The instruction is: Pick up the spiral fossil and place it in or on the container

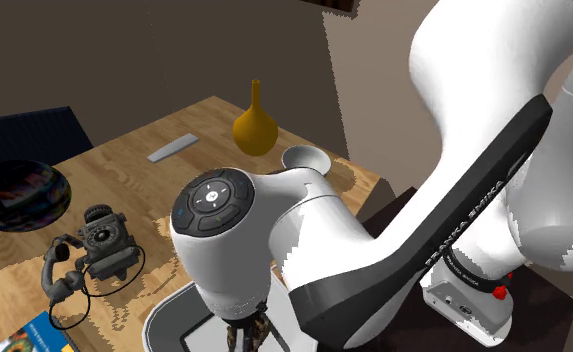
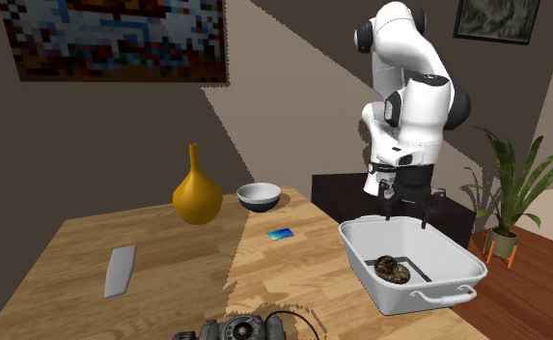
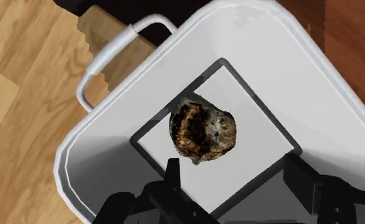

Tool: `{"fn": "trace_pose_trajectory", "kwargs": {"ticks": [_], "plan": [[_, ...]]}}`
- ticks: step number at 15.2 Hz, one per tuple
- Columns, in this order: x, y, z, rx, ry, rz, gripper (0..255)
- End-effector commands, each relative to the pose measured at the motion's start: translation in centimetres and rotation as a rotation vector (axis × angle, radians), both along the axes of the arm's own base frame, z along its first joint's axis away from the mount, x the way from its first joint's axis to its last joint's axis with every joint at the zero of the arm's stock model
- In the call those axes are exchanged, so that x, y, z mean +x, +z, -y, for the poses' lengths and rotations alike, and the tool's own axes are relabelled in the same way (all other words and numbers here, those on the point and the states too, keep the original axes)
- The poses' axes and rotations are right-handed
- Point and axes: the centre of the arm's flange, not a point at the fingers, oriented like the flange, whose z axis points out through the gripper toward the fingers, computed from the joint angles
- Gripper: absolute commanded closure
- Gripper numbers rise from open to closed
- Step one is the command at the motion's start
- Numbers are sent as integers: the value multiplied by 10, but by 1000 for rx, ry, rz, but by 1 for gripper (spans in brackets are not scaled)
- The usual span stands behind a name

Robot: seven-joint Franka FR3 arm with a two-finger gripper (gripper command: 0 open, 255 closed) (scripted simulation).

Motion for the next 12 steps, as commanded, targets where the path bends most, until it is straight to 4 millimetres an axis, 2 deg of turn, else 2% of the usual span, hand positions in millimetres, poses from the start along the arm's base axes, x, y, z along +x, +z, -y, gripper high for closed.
{"fn": "trace_pose_trajectory", "kwargs": {"ticks": [1,8,12], "plan": [[2,-23,4,-9,114,-2,0],[9,-110,22,-44,541,-12,0],[9,-131,24,-44,541,-12,0]]}}
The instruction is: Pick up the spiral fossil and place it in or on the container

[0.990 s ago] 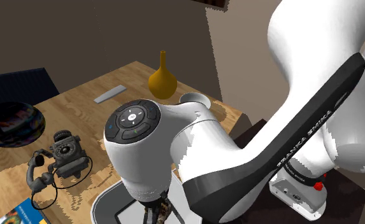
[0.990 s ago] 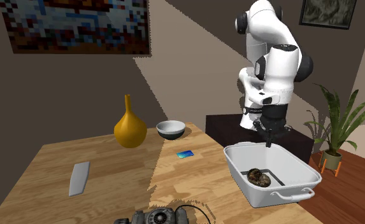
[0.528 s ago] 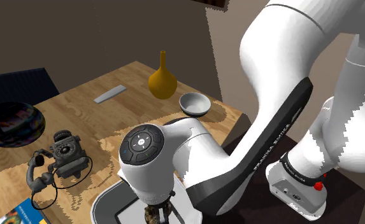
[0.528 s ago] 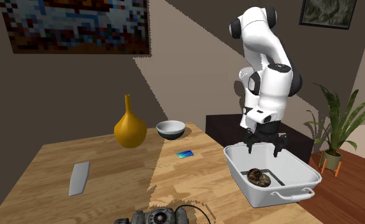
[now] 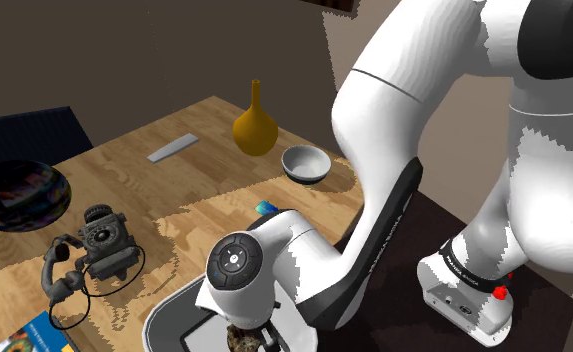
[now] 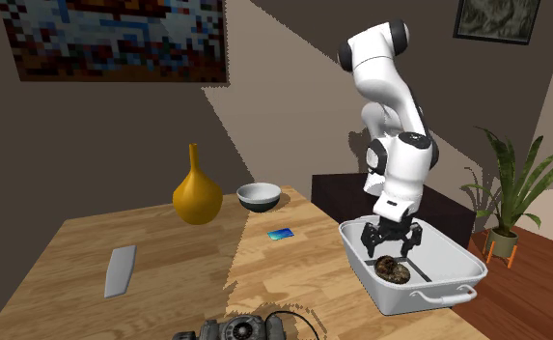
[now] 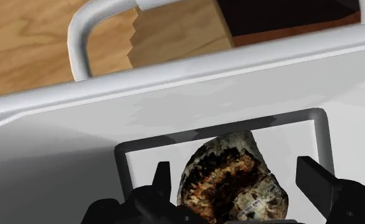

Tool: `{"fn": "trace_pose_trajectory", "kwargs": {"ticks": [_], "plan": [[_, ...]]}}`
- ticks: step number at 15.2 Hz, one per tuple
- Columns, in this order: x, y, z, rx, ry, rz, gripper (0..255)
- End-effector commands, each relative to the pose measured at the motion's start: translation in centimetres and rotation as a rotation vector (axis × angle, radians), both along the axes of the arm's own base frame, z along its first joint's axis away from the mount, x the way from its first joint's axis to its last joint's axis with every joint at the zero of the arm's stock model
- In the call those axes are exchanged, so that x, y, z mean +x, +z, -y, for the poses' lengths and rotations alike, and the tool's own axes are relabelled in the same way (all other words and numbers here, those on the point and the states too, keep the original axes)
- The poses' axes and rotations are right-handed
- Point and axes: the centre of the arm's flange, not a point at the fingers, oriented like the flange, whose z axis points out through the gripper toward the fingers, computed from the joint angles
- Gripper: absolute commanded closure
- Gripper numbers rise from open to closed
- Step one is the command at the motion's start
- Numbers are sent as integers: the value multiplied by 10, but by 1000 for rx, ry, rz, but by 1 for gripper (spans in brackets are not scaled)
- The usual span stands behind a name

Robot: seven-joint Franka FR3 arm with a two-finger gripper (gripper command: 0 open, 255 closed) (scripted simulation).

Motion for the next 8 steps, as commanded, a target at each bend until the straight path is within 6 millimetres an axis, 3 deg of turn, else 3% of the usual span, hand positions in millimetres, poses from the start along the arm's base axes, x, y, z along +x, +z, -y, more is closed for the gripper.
{"fn": "trace_pose_trajectory", "kwargs": {"ticks": [1,4,8], "plan": [[0,-11,1,0,5,0,0],[0,-24,2,0,5,0,0],[0,-24,2,0,5,0,0]]}}
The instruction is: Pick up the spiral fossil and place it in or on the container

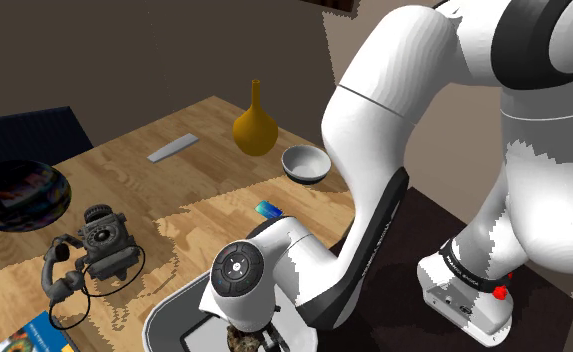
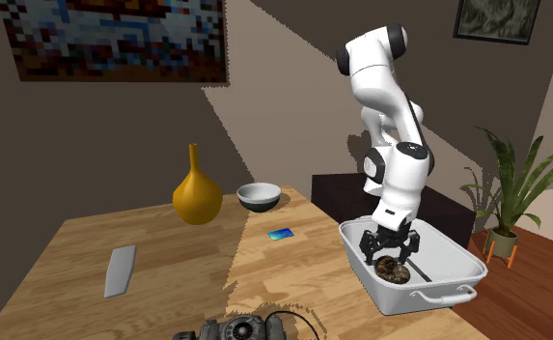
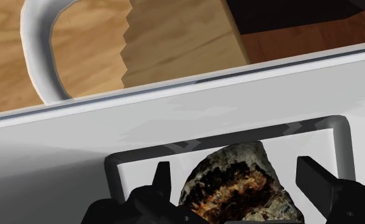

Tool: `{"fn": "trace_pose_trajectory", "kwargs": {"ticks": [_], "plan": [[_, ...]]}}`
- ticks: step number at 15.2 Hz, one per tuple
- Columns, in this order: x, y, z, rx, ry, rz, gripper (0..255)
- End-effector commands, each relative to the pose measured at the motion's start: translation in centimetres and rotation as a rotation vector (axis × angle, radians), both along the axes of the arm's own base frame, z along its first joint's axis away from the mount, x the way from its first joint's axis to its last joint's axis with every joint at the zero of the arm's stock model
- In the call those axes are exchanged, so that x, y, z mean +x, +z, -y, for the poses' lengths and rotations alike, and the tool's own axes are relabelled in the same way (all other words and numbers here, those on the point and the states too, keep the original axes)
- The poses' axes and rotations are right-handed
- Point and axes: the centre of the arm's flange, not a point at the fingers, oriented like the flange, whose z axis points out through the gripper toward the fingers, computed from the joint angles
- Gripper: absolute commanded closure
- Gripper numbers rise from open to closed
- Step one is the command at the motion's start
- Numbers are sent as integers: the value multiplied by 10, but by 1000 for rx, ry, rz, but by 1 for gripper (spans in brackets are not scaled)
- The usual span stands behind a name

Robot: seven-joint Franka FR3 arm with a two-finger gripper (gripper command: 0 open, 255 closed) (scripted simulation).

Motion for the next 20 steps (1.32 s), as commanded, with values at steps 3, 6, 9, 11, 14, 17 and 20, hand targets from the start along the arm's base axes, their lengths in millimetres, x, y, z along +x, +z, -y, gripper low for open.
{"fn": "trace_pose_trajectory", "kwargs": {"ticks": [3,6,9,11,14,17,20], "plan": [[0,0,0,0,0,0,0],[0,0,0,0,0,0,255],[0,0,0,0,0,0,255],[0,0,0,0,0,0,255],[0,0,0,0,0,0,255],[0,16,0,0,0,0,255],[0,31,0,0,0,0,255]]}}
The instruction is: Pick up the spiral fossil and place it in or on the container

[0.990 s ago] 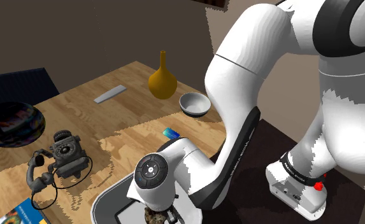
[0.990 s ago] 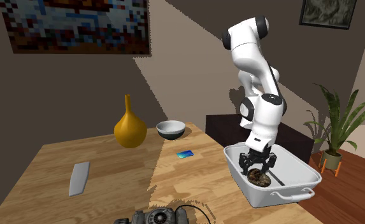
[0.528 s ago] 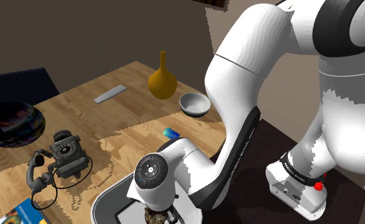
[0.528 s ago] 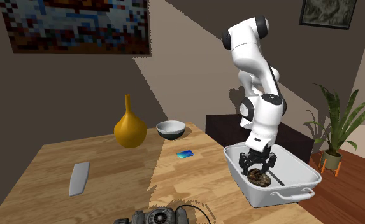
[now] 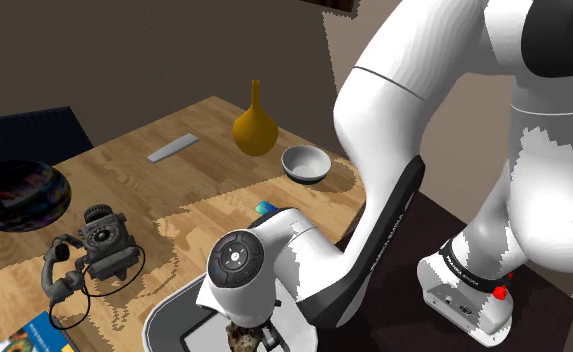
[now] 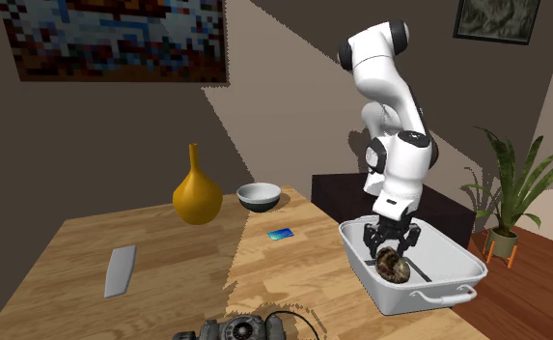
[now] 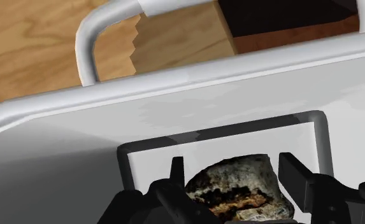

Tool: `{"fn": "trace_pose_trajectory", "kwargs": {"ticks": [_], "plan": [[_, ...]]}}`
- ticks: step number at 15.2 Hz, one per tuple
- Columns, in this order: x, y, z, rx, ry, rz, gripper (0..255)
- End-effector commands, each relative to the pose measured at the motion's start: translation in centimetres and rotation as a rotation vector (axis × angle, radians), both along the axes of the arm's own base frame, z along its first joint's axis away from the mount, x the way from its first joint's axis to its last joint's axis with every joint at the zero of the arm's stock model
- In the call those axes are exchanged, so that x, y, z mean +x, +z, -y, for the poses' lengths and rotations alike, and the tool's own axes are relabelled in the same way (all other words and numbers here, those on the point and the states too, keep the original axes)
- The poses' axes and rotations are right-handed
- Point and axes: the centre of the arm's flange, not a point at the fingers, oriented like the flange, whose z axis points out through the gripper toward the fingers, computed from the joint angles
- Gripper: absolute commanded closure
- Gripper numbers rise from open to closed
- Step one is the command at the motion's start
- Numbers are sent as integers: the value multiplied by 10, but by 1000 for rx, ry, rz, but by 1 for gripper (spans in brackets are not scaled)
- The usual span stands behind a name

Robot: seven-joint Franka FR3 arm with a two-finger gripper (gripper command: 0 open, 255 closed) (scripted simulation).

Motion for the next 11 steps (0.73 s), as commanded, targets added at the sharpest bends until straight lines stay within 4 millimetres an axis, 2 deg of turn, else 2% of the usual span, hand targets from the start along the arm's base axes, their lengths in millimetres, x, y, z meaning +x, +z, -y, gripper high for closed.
{"fn": "trace_pose_trajectory", "kwargs": {"ticks": [1,8,9,10,11], "plan": [[0,10,0,0,0,0,255],[0,47,0,0,0,0,255],[1,42,1,0,0,0,255],[1,42,1,0,0,0,0],[8,38,-11,-58,191,9,0]]}}
